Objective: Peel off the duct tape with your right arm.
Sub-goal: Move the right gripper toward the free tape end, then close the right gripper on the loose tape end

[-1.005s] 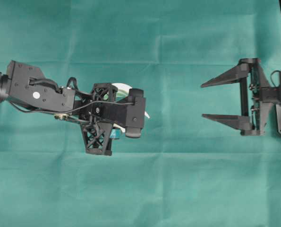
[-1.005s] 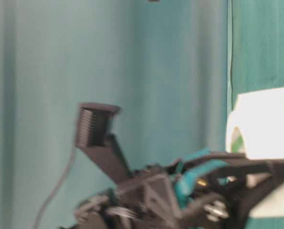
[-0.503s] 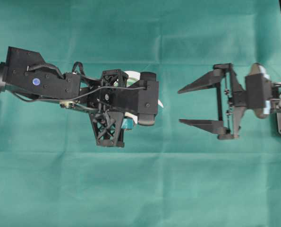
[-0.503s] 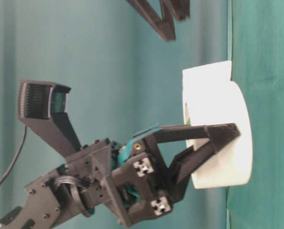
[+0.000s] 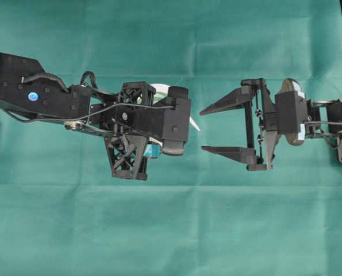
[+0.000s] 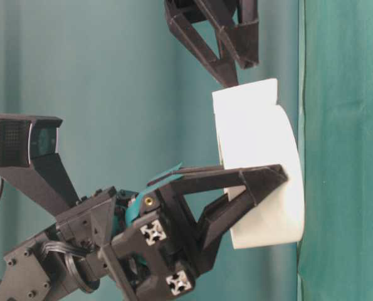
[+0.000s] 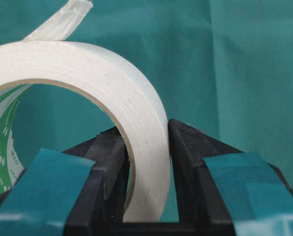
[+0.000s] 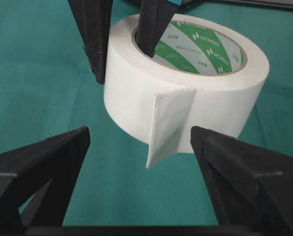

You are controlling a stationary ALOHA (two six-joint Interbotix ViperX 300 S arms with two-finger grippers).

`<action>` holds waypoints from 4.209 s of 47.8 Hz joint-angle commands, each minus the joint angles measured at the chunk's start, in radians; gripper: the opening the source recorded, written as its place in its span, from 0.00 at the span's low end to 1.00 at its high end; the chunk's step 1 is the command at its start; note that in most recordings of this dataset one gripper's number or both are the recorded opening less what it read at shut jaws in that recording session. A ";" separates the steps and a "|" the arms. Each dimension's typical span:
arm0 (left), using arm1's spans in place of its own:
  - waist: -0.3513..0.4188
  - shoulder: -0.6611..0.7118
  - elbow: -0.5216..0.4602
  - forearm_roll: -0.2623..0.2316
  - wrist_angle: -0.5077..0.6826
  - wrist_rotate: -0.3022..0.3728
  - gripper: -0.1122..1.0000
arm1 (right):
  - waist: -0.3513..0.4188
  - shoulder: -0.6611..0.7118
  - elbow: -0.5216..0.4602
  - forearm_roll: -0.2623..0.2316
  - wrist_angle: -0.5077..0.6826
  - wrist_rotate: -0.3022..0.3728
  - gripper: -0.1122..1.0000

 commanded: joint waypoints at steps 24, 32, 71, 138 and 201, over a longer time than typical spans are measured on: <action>-0.046 -0.043 -0.032 0.005 -0.006 0.003 0.29 | -0.052 0.054 -0.066 0.002 -0.015 -0.002 0.78; -0.064 -0.051 -0.031 0.003 -0.005 0.005 0.29 | -0.061 0.054 -0.061 0.002 -0.015 -0.002 0.78; -0.066 -0.049 -0.015 0.005 -0.005 0.003 0.29 | -0.009 0.058 -0.064 -0.002 -0.025 0.005 0.61; -0.066 -0.048 0.002 0.003 -0.005 0.003 0.29 | 0.003 0.074 -0.071 0.002 -0.020 0.026 0.07; -0.055 -0.048 0.015 0.003 -0.009 0.003 0.29 | 0.018 0.118 -0.098 0.002 -0.026 0.026 0.02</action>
